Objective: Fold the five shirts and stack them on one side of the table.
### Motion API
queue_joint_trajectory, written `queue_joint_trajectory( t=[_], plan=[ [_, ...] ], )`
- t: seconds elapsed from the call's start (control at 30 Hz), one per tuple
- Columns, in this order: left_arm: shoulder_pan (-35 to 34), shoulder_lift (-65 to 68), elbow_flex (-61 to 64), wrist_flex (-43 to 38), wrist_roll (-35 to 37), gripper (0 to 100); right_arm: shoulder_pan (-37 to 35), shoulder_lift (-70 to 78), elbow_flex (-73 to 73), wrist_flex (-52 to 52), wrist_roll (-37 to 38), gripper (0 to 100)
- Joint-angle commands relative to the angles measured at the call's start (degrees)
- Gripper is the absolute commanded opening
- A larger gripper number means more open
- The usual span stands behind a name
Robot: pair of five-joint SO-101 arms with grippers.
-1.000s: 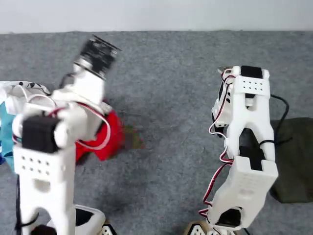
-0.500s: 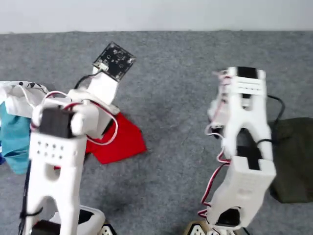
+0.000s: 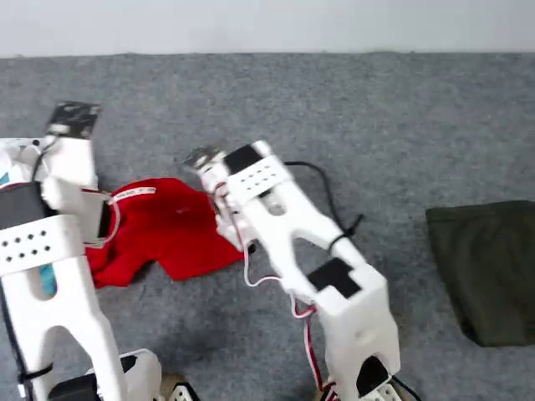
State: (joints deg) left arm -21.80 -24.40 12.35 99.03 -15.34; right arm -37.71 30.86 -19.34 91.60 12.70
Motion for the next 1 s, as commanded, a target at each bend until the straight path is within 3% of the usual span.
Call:
queue_joint_trajectory(
  t=[0.0, 0.47, 0.63, 0.73, 0.8, 0.97],
  plan=[
    [-1.41, 0.09, -0.22, 0.53, 0.62, 2, -0.66, 3.91, -7.21, 1.01, 0.7, 26.1],
    [-1.32, 0.09, 2.86, 0.09, 0.62, 2, -6.37, 21.85, -24.09, 6.02, 0.7, 22.2],
    [-1.32, 0.09, 2.95, 0.09, 0.62, 2, -6.2, 24.31, -26.99, 6.46, 1.14, 10.5],
    [-1.32, 0.09, 3.03, 0.09, 0.62, 2, -6.11, 24.04, -27.16, 6.55, 8.35, 1.8],
    [-1.32, 0.09, 3.03, 0.09, 0.62, 2, -6.02, 24.04, -27.16, 7.6, 11.87, 1.2],
    [-1.32, 0.09, 3.03, 0.09, 0.62, 2, -5.05, 24.04, -27.25, 9.1, 11.16, 0.9]
  ],
)
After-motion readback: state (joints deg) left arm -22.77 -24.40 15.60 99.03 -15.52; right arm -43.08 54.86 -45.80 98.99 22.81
